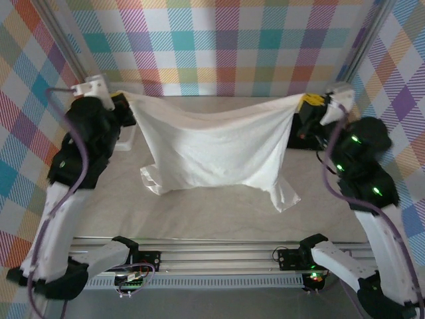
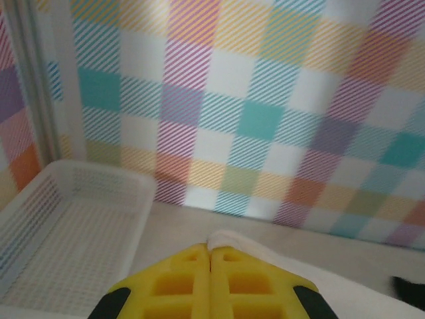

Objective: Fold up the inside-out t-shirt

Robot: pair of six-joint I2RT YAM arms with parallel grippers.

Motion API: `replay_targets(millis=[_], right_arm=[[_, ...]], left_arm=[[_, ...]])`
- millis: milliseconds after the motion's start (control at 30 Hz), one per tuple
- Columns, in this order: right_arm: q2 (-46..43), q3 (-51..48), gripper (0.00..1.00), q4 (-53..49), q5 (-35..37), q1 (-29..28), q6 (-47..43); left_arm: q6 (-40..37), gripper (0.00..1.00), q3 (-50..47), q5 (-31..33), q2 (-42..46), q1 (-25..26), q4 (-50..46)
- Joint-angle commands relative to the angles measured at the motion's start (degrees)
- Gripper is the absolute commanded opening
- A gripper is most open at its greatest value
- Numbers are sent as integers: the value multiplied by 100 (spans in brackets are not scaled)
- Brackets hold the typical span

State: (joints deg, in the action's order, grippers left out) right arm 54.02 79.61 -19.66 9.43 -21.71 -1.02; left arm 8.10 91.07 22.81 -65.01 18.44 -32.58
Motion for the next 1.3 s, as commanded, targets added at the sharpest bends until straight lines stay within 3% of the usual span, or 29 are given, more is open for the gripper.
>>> replay_targets(millis=[0, 167, 333, 500, 600, 767, 967, 1067, 1167, 1267], right_arm=[[870, 21, 0, 1445, 763, 144, -416], [2455, 1417, 0, 2490, 413, 541, -409], [3212, 2888, 0, 2814, 38, 563, -417], [3326, 3757, 0, 2571, -608, 562, -417], [3047, 3594, 0, 2293, -933, 563, -415], [1960, 1986, 0, 1906, -914, 563, -404], [-173, -1058, 0, 861, -430, 563, 391], [-1010, -2393, 0, 220, -181, 566, 834], [-1425, -3421, 0, -94, -231, 564, 1303], [-1447, -4057, 0, -183, -319, 563, 1694]], left_arm=[[222, 0, 590, -197, -1009, -722, 629], [272, 0, 2711, -653, -2646, -1078, 860], [244, 0, 4483, -1173, -3254, -1101, 996], [313, 0, 5115, -1890, -3117, -1104, 1020], [359, 0, 4945, -2288, -2813, -1103, 663], [570, 0, 2627, -2982, -1400, -1105, 576], [1909, 0, -2217, -3484, 1493, -941, 1466], [2052, 0, -3580, -3549, 2495, -643, 814], [2374, 0, -4839, -3660, 3039, -263, 448], [2720, 0, -5942, -3798, 2985, 206, 669]])
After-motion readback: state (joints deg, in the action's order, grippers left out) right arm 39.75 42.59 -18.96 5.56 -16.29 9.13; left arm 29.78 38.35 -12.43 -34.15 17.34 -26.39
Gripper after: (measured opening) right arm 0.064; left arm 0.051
